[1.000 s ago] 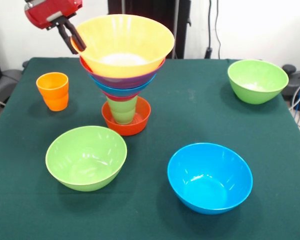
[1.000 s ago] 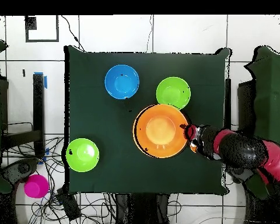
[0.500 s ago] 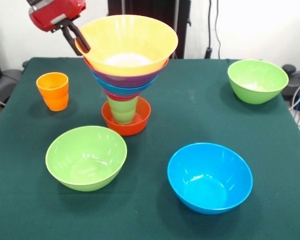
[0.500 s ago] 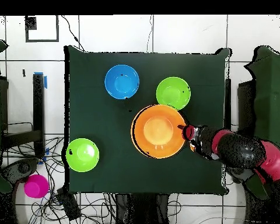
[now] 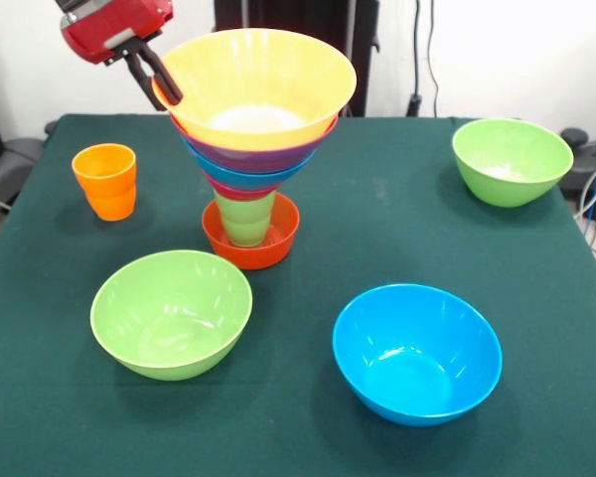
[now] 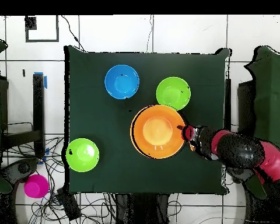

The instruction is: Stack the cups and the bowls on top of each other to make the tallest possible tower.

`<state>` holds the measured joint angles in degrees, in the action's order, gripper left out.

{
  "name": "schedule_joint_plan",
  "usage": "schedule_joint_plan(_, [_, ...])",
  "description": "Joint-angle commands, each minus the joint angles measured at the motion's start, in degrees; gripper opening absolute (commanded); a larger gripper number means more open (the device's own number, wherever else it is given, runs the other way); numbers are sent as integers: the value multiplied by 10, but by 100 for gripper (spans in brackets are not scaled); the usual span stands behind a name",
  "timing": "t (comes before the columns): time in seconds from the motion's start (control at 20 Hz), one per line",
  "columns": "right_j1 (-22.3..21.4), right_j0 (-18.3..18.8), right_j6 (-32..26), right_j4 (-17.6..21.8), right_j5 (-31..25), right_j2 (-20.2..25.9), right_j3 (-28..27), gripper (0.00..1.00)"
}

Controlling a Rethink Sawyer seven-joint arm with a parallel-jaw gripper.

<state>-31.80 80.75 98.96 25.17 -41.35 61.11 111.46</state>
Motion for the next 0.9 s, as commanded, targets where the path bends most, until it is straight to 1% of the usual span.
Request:
schedule_joint_plan(0.05, [10, -27, -41, 12, 8, -2, 21, 0])
schedule_joint_plan(0.55, [-6, -31, -46, 20, 5, -5, 5, 0])
schedule_joint_plan(0.9, [-7, -30, -50, 18, 0, -4, -2, 0])
